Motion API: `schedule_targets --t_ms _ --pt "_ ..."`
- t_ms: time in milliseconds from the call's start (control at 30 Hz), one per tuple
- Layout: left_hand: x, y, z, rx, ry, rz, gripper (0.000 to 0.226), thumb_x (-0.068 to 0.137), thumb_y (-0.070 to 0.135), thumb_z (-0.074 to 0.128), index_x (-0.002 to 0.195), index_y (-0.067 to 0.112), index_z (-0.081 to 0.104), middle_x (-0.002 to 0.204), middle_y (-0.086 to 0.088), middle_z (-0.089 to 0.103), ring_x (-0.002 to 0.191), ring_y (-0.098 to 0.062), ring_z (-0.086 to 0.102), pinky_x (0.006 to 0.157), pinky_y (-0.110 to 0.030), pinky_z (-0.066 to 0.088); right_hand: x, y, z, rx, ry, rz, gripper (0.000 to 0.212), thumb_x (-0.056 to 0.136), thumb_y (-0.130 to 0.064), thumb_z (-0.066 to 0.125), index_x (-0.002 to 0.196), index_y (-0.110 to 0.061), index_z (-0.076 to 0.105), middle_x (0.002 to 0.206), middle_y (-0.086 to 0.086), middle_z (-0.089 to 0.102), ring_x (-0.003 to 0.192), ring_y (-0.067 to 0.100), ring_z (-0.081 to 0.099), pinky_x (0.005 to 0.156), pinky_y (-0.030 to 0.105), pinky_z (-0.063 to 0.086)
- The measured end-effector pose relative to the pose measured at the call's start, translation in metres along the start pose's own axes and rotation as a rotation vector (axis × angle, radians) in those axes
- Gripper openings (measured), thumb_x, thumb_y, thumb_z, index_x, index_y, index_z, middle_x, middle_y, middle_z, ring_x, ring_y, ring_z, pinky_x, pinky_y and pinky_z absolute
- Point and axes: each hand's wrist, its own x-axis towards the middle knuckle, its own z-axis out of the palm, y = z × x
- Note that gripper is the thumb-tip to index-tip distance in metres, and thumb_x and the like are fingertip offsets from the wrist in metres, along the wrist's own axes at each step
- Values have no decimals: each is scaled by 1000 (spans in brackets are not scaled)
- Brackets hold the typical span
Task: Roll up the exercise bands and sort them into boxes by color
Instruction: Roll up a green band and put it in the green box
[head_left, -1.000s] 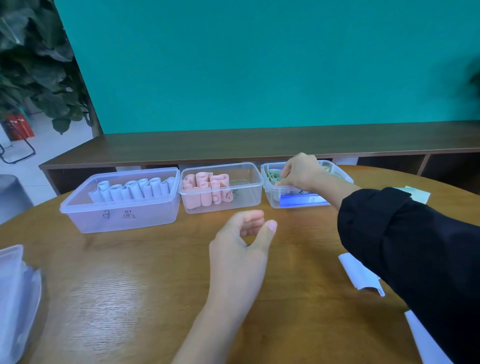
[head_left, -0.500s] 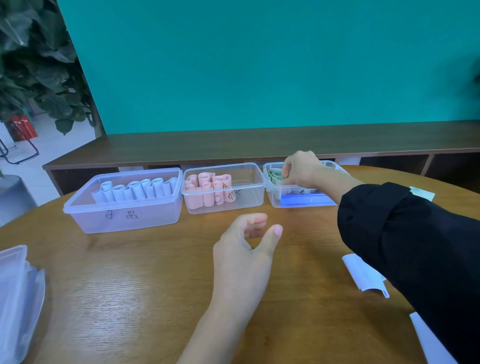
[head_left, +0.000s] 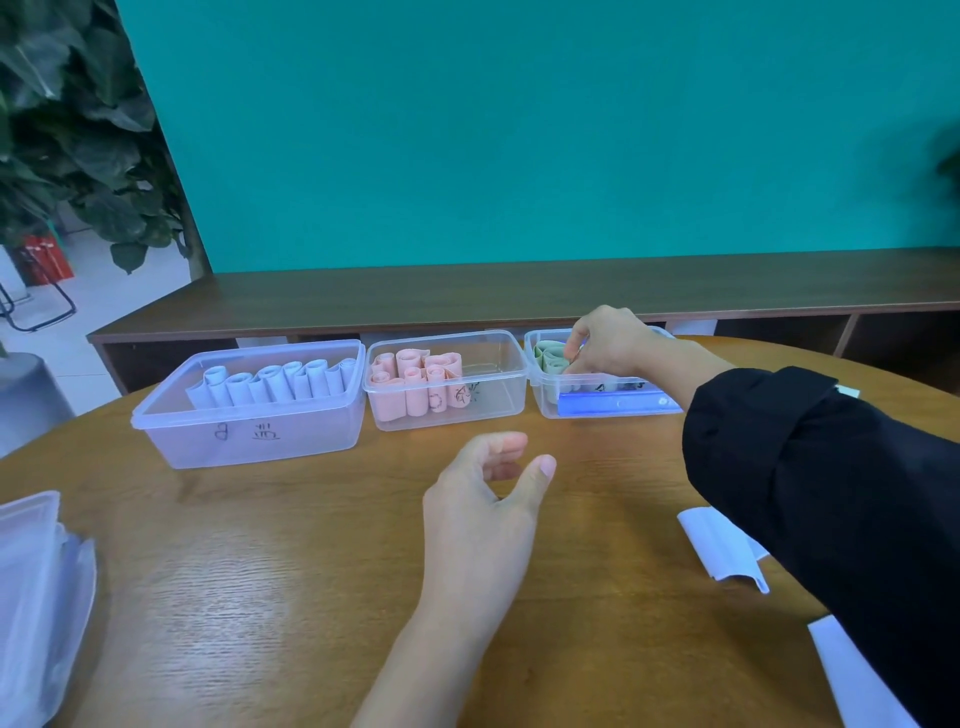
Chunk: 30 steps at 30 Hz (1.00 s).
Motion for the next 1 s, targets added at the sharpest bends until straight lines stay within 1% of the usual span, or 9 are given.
schedule_targets --t_ms 133,267,333,400,500,667,833,933,1000 --pt "-1 -2 -2 17 -4 4 21 86 33 80 105 31 72 98 23 71 94 11 62 77 0 41 -6 -1 -5 5 -1 38 22 81 -18 85 100 -11 75 94 2 62 88 21 56 76 28 43" --pt "-4 -4 -6 21 -1 -6 20 87 32 79 105 29 72 97 21 72 93 13 61 76 0 41 -18 0 -14 31 28 55 18 83 -13 82 99 -10 74 97 3 67 87 21 60 64 22 42" --pt "-5 -5 -10 33 5 -12 19 87 32 79 105 29 73 96 21 71 92 15 60 75 1 40 -26 1 -18 73 55 47 17 83 -12 82 97 -11 73 97 4 72 85 21 67 70 25 47" --pt "-7 -5 -14 50 4 -11 19 87 31 79 106 29 72 96 21 71 92 16 60 76 0 40 -38 2 -20 118 101 29 15 84 -15 81 94 -15 71 96 5 72 84 21 70 69 27 51" --pt "-12 -3 -20 58 9 7 20 88 30 78 106 29 73 96 21 71 91 16 60 78 -2 41 -62 6 -22 176 224 -3 10 87 -23 77 93 -20 70 95 0 70 88 19 67 62 23 50" --pt "-27 5 -30 62 19 38 19 88 27 78 106 29 72 93 23 69 89 20 59 76 3 38 -116 21 -30 220 308 -24 12 89 -27 73 94 -17 75 92 -2 74 91 17 68 81 33 58" --pt "-48 9 -33 76 -7 50 22 88 28 78 109 26 73 99 18 72 97 7 64 87 -12 43 -158 40 -38 143 295 21 12 91 -25 70 93 -14 75 92 2 75 89 19 69 80 37 59" --pt "-53 8 -35 85 -8 58 22 88 27 78 109 24 74 98 17 72 94 11 63 79 1 39 -161 43 -39 110 276 22 16 92 -27 70 95 -12 76 93 3 74 85 17 67 75 32 56" --pt "-50 8 -35 85 -4 53 21 88 27 79 108 25 74 98 18 73 92 12 63 78 2 39 -155 39 -40 113 268 13 18 93 -27 69 93 -10 76 91 3 74 85 18 66 72 29 50"
